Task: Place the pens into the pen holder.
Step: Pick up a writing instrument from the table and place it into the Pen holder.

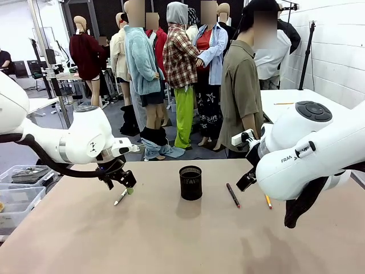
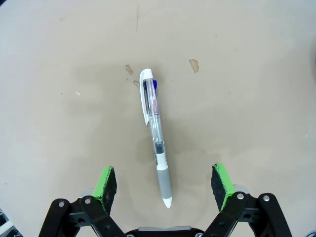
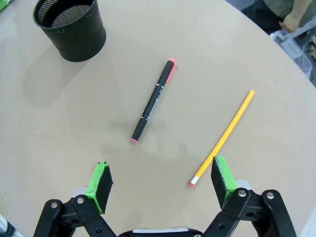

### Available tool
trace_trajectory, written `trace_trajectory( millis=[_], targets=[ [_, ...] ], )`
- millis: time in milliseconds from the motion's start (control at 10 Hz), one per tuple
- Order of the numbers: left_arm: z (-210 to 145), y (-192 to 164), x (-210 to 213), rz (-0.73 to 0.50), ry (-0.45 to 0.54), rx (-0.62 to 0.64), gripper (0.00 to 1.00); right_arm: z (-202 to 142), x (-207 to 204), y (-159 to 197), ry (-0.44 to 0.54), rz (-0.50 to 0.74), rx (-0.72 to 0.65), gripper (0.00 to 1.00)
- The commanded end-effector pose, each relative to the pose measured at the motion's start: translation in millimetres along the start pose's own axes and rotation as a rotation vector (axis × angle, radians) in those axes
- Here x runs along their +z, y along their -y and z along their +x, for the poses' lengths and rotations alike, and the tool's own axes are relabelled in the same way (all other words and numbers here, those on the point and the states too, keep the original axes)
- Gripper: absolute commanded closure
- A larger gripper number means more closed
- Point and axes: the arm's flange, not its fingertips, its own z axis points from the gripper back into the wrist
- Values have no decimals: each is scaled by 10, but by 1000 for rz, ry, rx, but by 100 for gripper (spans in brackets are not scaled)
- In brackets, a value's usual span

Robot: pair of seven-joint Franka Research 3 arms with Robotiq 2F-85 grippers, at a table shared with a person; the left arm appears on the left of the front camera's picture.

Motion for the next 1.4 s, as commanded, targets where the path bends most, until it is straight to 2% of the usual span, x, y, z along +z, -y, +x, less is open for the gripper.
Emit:
trace_trajectory(
  millis=[0, 200, 300, 400, 800, 1300],
  targets=[
    [101, 10, -91, 27, -41, 9, 0, -2, -3, -6, -1, 1, 1, 0],
    [126, -33, -168, 30, -59, 15, 0, -2, -3, -6, -1, 1, 1, 0],
    [135, -45, -189, 33, -60, 15, 3, -2, -3, -6, -1, 1, 1, 0],
    [139, -51, -192, 32, -57, 11, 20, -2, -3, -6, -1, 1, 1, 0],
    [128, -33, -214, 34, -76, -2, 99, -2, -3, -6, -1, 1, 1, 0],
    [129, -28, -219, 43, -98, -3, 100, -2, -3, -6, -1, 1, 1, 0]
  ],
)
